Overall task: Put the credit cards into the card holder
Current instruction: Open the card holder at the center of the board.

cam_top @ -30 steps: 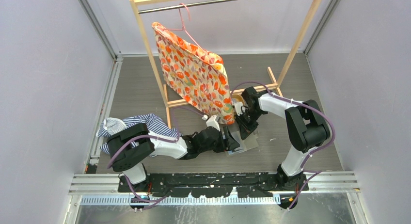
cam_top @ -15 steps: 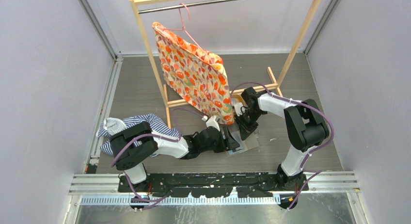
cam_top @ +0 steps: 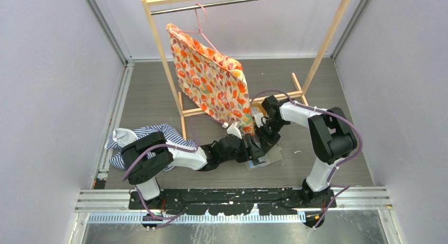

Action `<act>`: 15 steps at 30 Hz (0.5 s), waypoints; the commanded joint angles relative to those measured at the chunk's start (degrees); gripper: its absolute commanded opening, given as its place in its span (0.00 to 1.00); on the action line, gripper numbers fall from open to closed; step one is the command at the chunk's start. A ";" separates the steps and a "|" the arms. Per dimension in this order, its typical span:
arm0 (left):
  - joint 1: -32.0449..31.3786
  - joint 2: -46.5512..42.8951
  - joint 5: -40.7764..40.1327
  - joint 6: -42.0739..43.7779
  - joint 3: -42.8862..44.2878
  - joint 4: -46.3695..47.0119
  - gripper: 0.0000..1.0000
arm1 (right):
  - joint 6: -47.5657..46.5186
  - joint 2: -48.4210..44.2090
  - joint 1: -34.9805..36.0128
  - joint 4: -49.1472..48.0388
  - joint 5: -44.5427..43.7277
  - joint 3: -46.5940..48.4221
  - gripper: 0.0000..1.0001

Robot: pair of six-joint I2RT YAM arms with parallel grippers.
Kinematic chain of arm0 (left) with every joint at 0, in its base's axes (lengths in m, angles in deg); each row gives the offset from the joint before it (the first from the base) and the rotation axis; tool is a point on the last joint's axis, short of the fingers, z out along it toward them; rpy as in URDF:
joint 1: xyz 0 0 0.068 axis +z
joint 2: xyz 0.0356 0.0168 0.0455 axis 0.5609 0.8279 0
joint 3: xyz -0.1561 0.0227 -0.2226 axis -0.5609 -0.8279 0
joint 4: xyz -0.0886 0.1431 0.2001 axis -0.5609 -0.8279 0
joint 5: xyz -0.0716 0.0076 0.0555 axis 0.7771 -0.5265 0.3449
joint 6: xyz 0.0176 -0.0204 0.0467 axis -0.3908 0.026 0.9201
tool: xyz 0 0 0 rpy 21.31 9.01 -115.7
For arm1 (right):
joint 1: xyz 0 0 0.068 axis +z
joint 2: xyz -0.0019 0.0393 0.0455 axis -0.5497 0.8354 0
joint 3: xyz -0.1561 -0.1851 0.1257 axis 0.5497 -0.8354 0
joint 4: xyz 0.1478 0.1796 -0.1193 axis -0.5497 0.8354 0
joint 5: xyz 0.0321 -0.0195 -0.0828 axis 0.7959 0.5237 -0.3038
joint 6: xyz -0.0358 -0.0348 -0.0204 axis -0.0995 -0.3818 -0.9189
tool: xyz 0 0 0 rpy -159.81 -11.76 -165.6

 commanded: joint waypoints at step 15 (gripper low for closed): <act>0.50 -3.82 -1.75 1.65 3.00 -12.92 0.67 | -0.71 0.44 0.34 0.98 0.93 2.01 0.11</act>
